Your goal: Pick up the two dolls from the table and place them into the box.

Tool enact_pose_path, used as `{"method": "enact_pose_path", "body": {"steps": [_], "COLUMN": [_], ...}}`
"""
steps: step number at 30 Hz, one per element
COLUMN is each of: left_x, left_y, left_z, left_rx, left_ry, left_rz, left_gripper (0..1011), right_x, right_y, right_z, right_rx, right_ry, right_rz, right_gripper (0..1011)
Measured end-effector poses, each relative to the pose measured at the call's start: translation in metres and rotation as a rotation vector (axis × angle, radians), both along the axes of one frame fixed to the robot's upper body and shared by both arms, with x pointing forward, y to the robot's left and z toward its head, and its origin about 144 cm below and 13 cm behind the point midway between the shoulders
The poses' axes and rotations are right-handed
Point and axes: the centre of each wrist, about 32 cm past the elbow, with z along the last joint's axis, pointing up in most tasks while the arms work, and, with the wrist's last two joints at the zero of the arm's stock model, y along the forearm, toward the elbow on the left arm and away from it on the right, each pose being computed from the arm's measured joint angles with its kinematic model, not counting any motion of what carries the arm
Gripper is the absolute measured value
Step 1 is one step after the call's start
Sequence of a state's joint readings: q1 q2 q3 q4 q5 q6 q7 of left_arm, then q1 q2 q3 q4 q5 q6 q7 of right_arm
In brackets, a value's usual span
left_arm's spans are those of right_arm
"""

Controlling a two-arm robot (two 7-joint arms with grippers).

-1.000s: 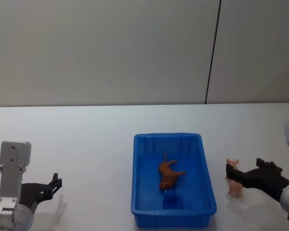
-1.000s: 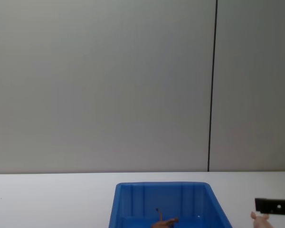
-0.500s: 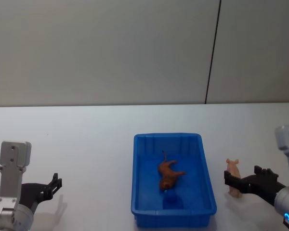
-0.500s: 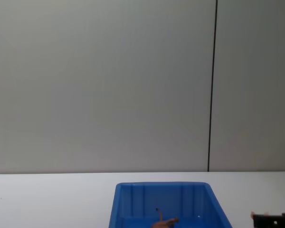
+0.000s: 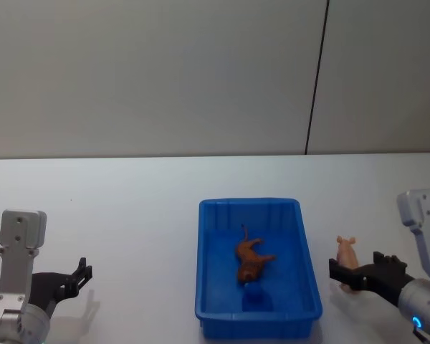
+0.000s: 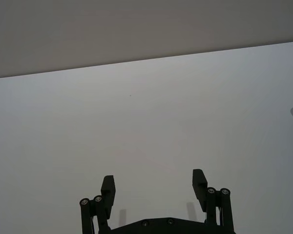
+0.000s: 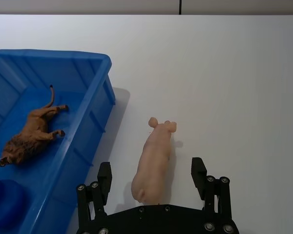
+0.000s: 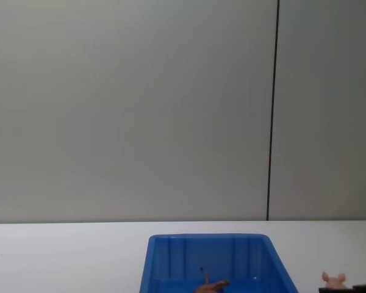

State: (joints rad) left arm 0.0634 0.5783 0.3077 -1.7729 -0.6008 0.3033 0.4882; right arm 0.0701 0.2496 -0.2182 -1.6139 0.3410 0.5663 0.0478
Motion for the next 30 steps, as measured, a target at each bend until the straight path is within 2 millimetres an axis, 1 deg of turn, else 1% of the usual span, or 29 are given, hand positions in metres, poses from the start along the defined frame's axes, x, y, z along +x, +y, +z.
{"method": "enact_pose_path", "body": {"steps": [21, 23, 24, 27, 30], "left_x": [0.000, 0.000, 0.000, 0.000, 0.000], "left_y": [0.000, 0.000, 0.000, 0.000, 0.000], "left_z": [0.000, 0.000, 0.000, 0.000, 0.000], "left_rx": [0.000, 0.000, 0.000, 0.000, 0.000], "left_ry": [0.000, 0.000, 0.000, 0.000, 0.000], "left_rz": [0.000, 0.000, 0.000, 0.000, 0.000], "left_gripper": [1003, 1003, 1003, 1003, 1003], "right_x": [0.012, 0.012, 0.012, 0.013, 0.014], "right_y": [0.007, 0.007, 0.007, 0.008, 0.008], "right_z": [-0.013, -0.014, -0.014, -0.015, -0.015], "right_rx": [-0.013, -0.014, -0.014, -0.014, -0.015], "right_ry": [0.039, 0.039, 0.040, 0.041, 0.042], "right_rz": [-0.011, -0.011, -0.011, -0.011, -0.012], "right_gripper": [994, 966, 929, 868, 782]}}
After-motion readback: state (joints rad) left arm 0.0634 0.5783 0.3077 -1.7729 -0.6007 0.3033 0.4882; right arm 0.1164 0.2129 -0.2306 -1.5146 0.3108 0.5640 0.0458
